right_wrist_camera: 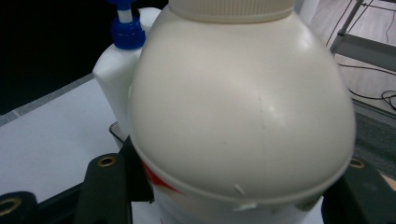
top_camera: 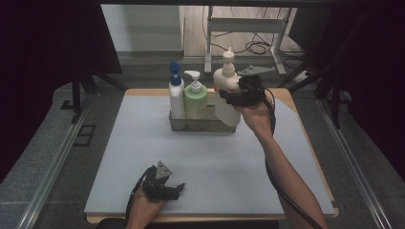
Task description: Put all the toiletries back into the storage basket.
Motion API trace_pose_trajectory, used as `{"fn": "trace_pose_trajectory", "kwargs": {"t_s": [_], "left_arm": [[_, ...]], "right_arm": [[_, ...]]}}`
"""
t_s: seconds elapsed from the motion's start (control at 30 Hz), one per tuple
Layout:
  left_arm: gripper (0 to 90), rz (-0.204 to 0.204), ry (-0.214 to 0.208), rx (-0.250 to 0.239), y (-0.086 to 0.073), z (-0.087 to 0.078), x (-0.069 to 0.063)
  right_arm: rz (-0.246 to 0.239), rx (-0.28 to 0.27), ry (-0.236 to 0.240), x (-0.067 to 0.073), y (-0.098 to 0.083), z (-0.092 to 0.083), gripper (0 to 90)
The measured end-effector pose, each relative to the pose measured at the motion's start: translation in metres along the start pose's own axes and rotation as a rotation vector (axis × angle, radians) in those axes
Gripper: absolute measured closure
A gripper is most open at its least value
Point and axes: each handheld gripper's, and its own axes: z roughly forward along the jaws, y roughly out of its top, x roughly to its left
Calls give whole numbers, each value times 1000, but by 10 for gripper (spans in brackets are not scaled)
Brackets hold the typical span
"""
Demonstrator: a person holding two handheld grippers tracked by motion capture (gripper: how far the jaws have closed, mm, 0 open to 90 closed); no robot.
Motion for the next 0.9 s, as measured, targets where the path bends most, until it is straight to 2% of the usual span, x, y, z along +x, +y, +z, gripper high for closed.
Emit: {"fn": "trace_pose_trajectory", "kwargs": {"t_s": [0.6, 0.9], "left_arm": [[130, 0, 0, 0, 0, 0, 0], [131, 2, 1, 1, 0, 0, 0]], "right_arm": [[22, -12, -50, -16, 9, 33, 402], [34, -9, -67, -21, 8, 50, 403]]}}
